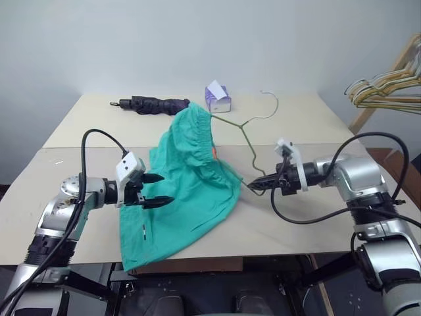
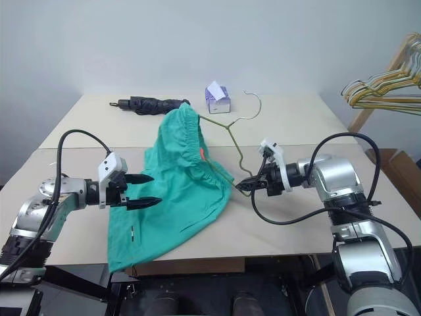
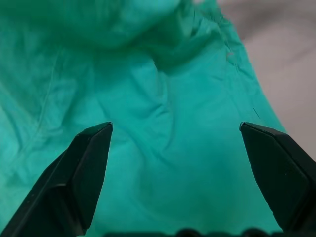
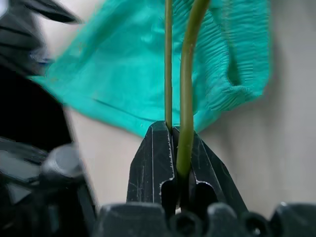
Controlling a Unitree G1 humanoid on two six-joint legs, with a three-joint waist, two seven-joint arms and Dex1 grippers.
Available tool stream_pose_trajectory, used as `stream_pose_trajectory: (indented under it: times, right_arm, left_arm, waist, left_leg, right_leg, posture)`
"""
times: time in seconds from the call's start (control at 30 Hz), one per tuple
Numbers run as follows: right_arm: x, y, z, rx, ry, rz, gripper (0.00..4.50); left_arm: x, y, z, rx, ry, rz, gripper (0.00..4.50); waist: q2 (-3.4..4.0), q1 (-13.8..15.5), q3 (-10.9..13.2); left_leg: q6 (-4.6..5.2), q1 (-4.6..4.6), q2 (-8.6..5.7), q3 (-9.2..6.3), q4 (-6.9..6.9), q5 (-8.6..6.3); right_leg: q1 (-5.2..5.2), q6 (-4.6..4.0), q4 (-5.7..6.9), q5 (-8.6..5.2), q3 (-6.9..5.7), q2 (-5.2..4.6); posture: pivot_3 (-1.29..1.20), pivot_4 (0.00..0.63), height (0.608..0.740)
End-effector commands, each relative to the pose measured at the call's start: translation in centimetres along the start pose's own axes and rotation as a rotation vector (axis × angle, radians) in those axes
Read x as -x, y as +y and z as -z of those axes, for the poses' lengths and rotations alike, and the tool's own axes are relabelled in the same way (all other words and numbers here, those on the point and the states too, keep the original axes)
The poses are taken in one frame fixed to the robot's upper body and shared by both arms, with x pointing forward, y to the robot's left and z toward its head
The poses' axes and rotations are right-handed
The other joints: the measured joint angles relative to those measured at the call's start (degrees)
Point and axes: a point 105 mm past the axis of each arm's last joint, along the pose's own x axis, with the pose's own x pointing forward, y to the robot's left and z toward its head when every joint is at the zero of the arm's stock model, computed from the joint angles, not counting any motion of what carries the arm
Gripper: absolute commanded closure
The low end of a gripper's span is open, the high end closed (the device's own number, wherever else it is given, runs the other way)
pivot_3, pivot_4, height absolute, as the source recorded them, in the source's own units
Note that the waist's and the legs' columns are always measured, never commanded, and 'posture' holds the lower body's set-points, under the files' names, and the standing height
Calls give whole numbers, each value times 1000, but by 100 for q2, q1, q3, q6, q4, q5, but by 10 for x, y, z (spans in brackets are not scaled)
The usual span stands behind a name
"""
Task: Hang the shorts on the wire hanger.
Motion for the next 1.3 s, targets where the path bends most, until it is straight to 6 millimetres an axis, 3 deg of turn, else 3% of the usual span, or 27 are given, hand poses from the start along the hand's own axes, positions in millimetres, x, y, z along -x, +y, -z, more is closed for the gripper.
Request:
stream_pose_trajectory:
  times: [0.03, 0.2, 0.37, 0.47, 0.6, 0.7, 0.77, 0.97, 1.13, 1.3]
  right_arm:
    - [-13, -27, -19, 1, -50, 201, 4500]
    - [-8, -25, -45, 109, -143, 213, 4500]
    - [-4, -7, -47, 449, -142, 231, 4500]
    - [-3, 10, -47, 690, -127, 247, 4500]
    - [-3, 24, -50, 802, -132, 231, 4500]
    - [-6, 32, -50, 893, -115, 230, 4500]
    - [-10, 35, -49, 927, -102, 227, 4500]
    - [-20, 43, -51, 952, -100, 202, 4500]
    - [-25, 46, -54, 938, -94, 189, 4500]
    - [-27, 47, -53, 909, -68, 174, 4500]
  left_arm:
    - [-2, 5, -15, -54, -30, -2, 47]
    - [-3, 4, -24, -61, -65, 21, 47]
    - [8, -8, -33, -59, -123, 124, 47]
    - [35, -7, -67, -79, -251, 165, 47]
    - [72, 1, -105, -154, -348, 169, 47]
    - [107, 9, -144, -245, -431, 153, 47]
    - [118, 18, -151, -299, -389, 126, 47]
    - [99, 38, -134, -386, -82, 114, 47]
    - [75, 42, -125, -414, 35, 176, 47]
    - [60, 39, -130, -425, 59, 232, 47]
  waist:
    - [1, -50, 1]
    - [5, -53, 4]
    - [5, -23, 4]
    - [6, -49, 4]
    - [6, -175, 5]
    - [6, -225, 5]
    - [6, -250, 5]
    - [8, -273, 6]
    - [7, -261, 6]
    - [6, -262, 7]
  left_leg:
    - [0, -2, 0, 0, 0, 0]
    - [0, -41, -1, -2, 0, 0]
    - [0, -40, -1, -6, 0, 0]
    - [0, -39, -1, -6, 1, 0]
    - [0, -35, -1, -7, 2, 0]
    - [0, -28, -1, -7, 1, 0]
    - [0, -23, -1, -7, 1, 0]
    - [0, -15, -1, -6, 0, 0]
    - [0, -19, -1, -6, 2, 0]
    - [0, -42, -1, -7, 3, 0]
  right_leg:
    - [-4, -1, 2, 0, 2, 1]
    - [-30, -1, -8, 1, 2, -2]
    - [-29, -1, -8, 1, -6, -2]
    - [-29, 0, -6, 1, -5, -1]
    - [-28, 1, -2, 0, -4, -1]
    - [-19, 2, -9, -1, -4, -1]
    - [-13, 3, -10, -2, -5, -1]
    - [-7, 3, -7, -2, -5, -1]
    - [-9, 3, -4, -3, -4, 0]
    - [-30, 3, -4, -3, -3, -1]
  posture:
    - [26, 0, 740]
    - [23, 0, 740]
    - [15, 0, 740]
    - [6, 0, 740]
    - [-3, 0, 740]
    - [-7, 0, 740]
    - [-7, 0, 740]
    - [-5, 0, 740]
    - [-10, 0, 740]
    - [-30, 0, 740]
